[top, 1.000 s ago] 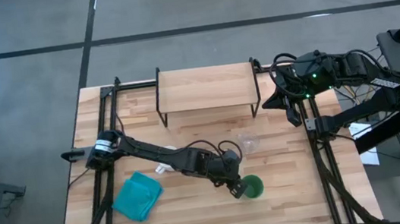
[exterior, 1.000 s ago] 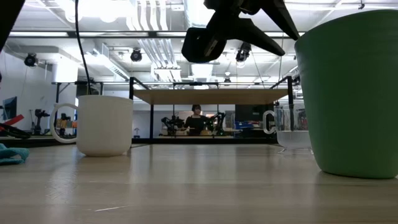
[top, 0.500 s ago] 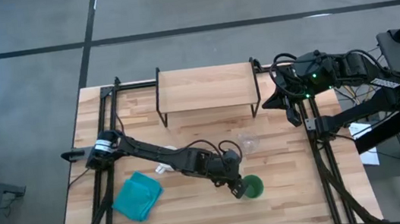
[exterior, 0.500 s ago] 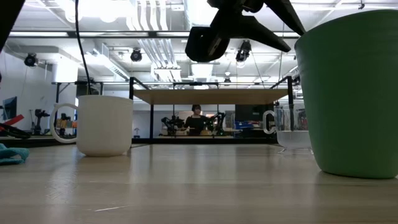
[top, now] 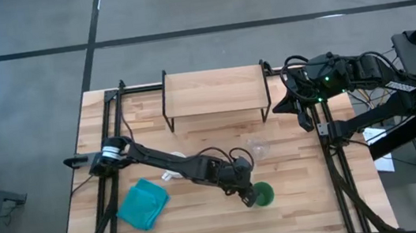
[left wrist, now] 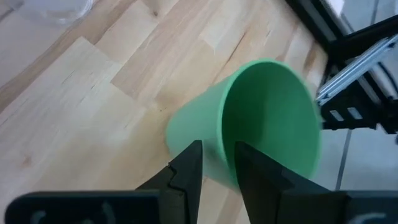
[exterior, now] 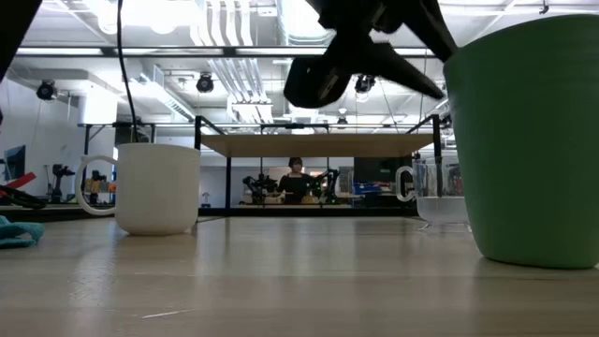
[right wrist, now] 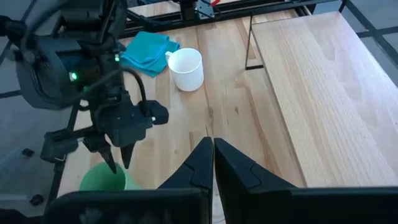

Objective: Stack small to large cups/mugs on shelf
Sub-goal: Put the green cup on the shelf

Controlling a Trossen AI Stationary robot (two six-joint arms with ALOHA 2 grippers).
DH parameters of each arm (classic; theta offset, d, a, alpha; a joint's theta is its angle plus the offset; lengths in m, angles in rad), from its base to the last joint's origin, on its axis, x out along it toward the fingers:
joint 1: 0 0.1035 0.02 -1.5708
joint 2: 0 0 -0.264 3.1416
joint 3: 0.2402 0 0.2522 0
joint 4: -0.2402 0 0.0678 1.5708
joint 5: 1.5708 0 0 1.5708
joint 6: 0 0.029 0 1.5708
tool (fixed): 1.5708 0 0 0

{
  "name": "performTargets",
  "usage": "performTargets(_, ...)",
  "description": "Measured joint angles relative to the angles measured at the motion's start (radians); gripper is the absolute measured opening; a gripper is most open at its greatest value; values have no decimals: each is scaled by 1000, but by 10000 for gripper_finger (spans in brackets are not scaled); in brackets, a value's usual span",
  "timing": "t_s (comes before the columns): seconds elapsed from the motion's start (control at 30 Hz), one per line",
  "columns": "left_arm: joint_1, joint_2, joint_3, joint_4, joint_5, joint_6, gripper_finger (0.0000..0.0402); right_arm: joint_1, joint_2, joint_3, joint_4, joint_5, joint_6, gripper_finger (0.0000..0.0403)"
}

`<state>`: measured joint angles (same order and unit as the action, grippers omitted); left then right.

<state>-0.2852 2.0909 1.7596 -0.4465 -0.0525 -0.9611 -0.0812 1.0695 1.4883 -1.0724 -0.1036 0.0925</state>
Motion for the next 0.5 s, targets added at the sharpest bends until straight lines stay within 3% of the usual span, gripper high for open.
performTargets(0.23,0,18,0,16,31,-1,76,0,0,0,0,0,0,9)
performTargets(0.4,1,15,1,14,31,20,14,0,0,0,0,0,-1,9)
performTargets(0.5,7,12,3,11,31,26,4,0,0,0,0,0,-22,9)
